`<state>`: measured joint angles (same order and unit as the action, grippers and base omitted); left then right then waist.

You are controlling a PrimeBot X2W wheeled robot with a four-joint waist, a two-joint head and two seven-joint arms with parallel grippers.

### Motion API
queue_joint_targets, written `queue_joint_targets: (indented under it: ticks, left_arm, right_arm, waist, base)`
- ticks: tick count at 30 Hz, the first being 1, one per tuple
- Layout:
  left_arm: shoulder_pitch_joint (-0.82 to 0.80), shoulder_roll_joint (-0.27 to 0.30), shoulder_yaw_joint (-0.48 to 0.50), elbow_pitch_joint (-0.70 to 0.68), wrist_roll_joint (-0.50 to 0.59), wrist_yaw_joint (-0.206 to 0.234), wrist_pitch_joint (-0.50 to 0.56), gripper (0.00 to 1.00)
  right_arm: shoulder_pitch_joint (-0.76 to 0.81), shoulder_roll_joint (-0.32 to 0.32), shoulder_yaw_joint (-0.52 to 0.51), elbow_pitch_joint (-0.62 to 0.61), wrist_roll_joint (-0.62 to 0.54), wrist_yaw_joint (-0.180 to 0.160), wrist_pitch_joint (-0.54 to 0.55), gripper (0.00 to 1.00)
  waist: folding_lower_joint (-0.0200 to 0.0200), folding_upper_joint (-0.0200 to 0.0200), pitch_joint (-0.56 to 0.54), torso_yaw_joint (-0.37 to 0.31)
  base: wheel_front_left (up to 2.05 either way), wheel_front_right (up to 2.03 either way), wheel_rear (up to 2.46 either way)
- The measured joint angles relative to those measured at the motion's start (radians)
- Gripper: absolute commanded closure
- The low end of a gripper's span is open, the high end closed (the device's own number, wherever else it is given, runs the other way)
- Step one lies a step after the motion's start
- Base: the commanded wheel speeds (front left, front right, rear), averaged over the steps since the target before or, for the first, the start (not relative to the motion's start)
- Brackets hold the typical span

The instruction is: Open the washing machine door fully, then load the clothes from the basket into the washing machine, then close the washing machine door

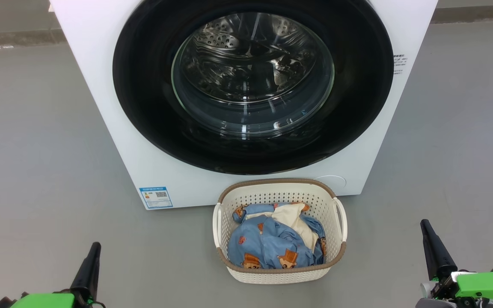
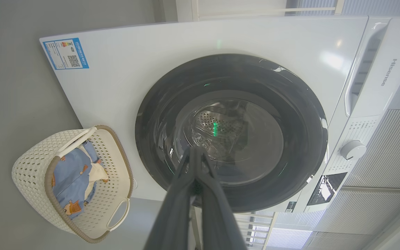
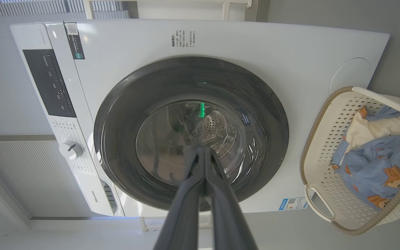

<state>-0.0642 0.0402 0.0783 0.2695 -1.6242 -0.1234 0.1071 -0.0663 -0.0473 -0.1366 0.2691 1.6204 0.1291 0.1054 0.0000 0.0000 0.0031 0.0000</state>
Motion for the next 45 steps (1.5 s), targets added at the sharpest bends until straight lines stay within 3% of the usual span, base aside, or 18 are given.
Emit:
queue_joint_targets:
  ticks: [37,38,45]
  left_arm:
    - [0.0,0.0,0.001,0.0,0.0,0.0,0.0,1.0]
    - [0.0,0.0,0.0,0.001,0.0,0.0,0.0,0.0]
    - [0.062,-0.031,-0.011,0.07,-0.001,0.002,0.0,0.0]
  right_arm:
    - [0.0,0.0,-0.001,0.0,0.0,0.0,0.0,1.0]
    - [0.0,0.0,-0.001,0.001,0.0,0.0,0.0,0.0]
    - [0.054,0.019,0.0,0.079,0.001,0.0,-0.002,0.0]
  waist:
    - [0.0,0.0,0.0,0.0]
    - [0.0,0.0,0.0,0.0]
    - [0.0,0.0,0.001,0.0]
  base:
    - [0.0,0.0,0.0]
    - [0.0,0.0,0.0]
    - [0.0,0.0,0.0]
